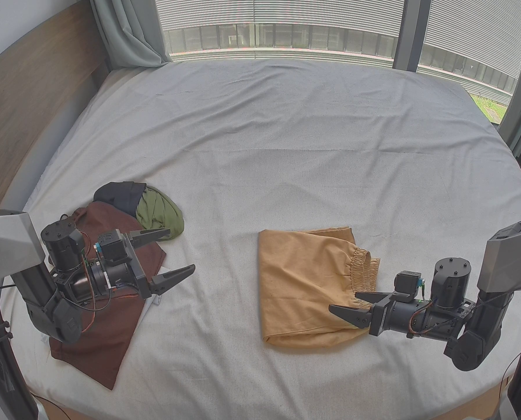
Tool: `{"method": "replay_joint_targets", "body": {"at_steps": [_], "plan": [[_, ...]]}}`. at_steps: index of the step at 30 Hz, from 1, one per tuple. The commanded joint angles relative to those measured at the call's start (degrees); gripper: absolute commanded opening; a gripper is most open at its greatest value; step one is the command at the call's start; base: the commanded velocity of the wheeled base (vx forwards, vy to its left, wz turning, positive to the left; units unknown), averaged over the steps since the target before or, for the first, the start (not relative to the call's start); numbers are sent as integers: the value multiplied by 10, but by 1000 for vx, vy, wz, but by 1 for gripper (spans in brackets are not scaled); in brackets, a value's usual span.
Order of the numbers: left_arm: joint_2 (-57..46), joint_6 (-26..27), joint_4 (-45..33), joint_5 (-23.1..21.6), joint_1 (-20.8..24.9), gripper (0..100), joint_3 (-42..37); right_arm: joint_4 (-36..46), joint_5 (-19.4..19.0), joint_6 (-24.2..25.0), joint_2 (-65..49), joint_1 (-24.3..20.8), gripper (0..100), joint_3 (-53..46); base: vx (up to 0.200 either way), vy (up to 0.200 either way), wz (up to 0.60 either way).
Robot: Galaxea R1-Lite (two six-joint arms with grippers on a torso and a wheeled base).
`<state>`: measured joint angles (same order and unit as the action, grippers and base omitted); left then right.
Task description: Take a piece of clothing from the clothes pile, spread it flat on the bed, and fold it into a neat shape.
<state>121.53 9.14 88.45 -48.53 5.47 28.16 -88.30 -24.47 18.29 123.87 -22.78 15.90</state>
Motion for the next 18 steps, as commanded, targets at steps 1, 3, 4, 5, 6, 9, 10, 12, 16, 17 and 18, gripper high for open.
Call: {"method": "replay_joint_targets", "body": {"at_steps": [1, 3, 4, 5, 6, 9, 10, 12, 16, 17, 18], "plan": [[5, 14, 0, 0, -1, 100, -17, 0, 0, 0, 4, 3, 100, 3, 0, 0, 0], [1, 18, 0, -4, 2, 100, -28, 0, 0, 0, 8, 5, 100, 3, 0, 0, 0], [-1, 20, 0, -6, 2, 100, -33, 0, 1, -1, 8, 9, 100, 2, 0, 0, 0], [-2, 23, 0, -7, 4, 100, -38, 0, 5, -2, 10, 14, 100, 0, 0, 0, 0], [-2, 24, 1, -7, 4, 100, -41, 0, 8, -2, 12, 18, 100, -1, 0, 0, 0], [-2, 24, 1, -7, 4, 100, -43, 1, 11, -3, 16, 27, 100, -1, 0, 0, 0], [-2, 24, 1, -7, 5, 100, -43, 1, 11, -3, 19, 30, 100, 0, 0, 0, 0], [-1, 24, 1, -6, 5, 100, -43, 1, 11, -3, 24, 36, 100, 1, 0, 0, 0], [2, 24, 0, -6, 4, 100, -40, 1, 11, -4, 28, 49, 100, -2, 0, 0, 0], [3, 24, 0, -6, 4, 100, -41, 1, 11, -5, 36, 57, 100, -1, 0, 0, 0], [2, 24, 0, -6, 4, 100, -41, 1, 11, -6, 41, 62, 100, 1, 0, 0, 0]]}}
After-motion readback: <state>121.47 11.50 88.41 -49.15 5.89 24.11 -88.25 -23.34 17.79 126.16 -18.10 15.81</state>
